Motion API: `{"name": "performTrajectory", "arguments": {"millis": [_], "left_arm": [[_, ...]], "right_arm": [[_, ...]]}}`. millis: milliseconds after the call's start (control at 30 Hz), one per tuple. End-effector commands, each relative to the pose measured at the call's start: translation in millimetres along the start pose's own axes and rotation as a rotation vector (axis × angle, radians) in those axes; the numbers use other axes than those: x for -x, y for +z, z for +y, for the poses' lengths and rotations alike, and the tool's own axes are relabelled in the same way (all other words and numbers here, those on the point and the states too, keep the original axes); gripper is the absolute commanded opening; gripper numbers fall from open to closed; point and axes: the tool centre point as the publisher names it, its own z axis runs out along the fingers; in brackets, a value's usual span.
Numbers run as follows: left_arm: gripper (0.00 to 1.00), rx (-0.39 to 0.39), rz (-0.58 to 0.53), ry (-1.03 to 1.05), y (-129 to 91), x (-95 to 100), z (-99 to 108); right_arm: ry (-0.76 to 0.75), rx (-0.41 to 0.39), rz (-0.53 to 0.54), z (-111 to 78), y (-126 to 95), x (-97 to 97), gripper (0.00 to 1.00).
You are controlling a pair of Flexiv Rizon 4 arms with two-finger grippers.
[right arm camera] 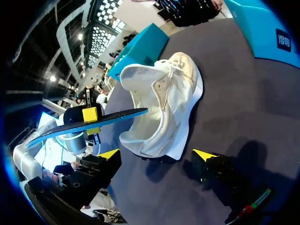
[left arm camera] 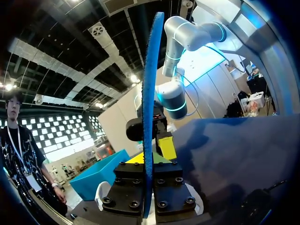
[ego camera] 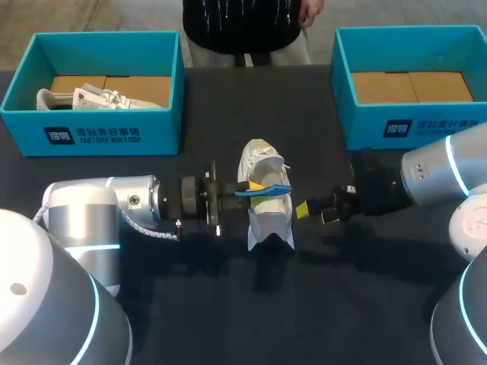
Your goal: Take the shoe out of the shoebox, open the shoe tongue, remove and reinsert the insole, then place the shoe into the shoebox
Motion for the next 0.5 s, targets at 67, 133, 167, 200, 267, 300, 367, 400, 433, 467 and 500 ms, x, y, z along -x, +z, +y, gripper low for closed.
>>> {"name": "performTrajectory", "arguments": {"millis": [67,133,167,200,267,300,367,400,433,467,500], "left_arm": [[0.00,-0.007,0.016,0.020,6,-2.7,7],[0.00,-0.003,0.021,0.025,8,-3.7,10],[0.00,-0.004,0.022,0.021,8,-4.0,11],[0.00,-0.003,0.022,0.020,8,-4.3,13],[0.00,0.000,0.023,0.018,9,-4.6,15],[0.00,0.001,0.023,0.018,9,-4.5,16],[0.00,0.003,0.019,0.012,8,-4.0,19],[0.00,0.005,0.018,0.008,8,-3.8,20],[0.00,0.006,0.017,0.007,8,-3.7,22],[0.00,0.010,0.017,0.007,8,-3.7,23],[0.00,0.013,0.016,0.006,8,-3.5,25]], "right_arm": [[-0.001,0.002,-0.001,-0.4,1,-0.3,1.00],[-0.001,0.002,-0.001,-0.4,1,-0.3,1.00],[-0.001,0.002,-0.001,-0.4,1,-0.3,1.00],[-0.001,0.002,-0.001,-0.4,1,-0.3,1.00],[-0.001,0.002,-0.001,-0.4,1,-0.3,1.00],[-0.001,0.002,-0.001,-0.4,1,-0.3,1.00],[-0.001,0.002,-0.001,-0.4,1,-0.3,1.00],[-0.001,0.002,-0.001,-0.4,1,-0.3,1.00],[-0.001,0.002,-0.001,-0.4,1,-0.3,1.00],[-0.001,0.002,-0.001,-0.4,1,-0.3,1.00],[-0.001,0.002,-0.001,-0.4,1,-0.3,1.00]]}}
